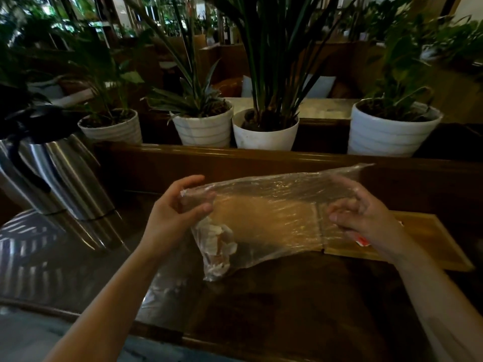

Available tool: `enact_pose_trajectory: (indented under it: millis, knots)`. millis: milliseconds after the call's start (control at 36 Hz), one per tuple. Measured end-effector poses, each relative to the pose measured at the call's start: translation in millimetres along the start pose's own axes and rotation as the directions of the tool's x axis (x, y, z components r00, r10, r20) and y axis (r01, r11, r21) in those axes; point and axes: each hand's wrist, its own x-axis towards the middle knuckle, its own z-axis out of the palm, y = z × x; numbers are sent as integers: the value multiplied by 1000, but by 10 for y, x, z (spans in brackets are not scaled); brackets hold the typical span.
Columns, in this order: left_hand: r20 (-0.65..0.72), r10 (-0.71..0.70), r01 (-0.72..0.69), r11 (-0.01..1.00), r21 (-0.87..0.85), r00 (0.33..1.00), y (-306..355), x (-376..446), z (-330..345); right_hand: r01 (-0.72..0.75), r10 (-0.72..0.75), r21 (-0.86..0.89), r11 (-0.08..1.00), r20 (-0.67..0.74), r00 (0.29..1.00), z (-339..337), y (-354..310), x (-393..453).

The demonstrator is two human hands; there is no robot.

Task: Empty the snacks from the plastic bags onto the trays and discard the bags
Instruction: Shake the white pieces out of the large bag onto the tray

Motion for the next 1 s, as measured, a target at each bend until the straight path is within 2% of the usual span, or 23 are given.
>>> enact_pose_trajectory:
  millis: [56, 83, 194, 250, 361, 500, 667, 806, 1000]
  knots:
    - [52, -86, 95, 973, -211, 995, -140, -81, -31, 11, -11, 3, 1000, 14, 1000, -17, 6, -19]
    - [71, -117, 131, 959, -250, 991, -206, -119, -45, 15, -15, 0, 1000, 19, 1000, -22, 9, -23]
    - [125, -179, 187, 981, -58, 976, -415, -289, -61, 16, -16, -10, 1000, 25, 1000, -49, 57, -7]
    - [132, -190, 196, 980, -34, 973, -493, -353, -66, 10, -9, -23, 1000, 21, 1000, -65, 95, 2]
    - [17, -180, 180, 984, 17, 983, -545, -388, -46, -17, 17, -43, 999, 16, 1000, -97, 192, -11]
    - [-62, -147, 153, 982, 108, 987, -517, -317, 23, -29, 28, -45, 999, -23, 999, -114, 283, -60]
    - [-126, -177, 196, 969, 153, 976, -625, -285, 102, -42, 41, -32, 999, -53, 998, -97, 310, -66]
    - [-48, -228, 233, 958, 164, 972, -759, -376, 86, -51, 50, -5, 999, -53, 997, -74, 247, -75]
    - [-123, -185, 207, 960, 190, 975, -756, -341, 62, -88, 90, 32, 996, -51, 995, -93, 191, 1]
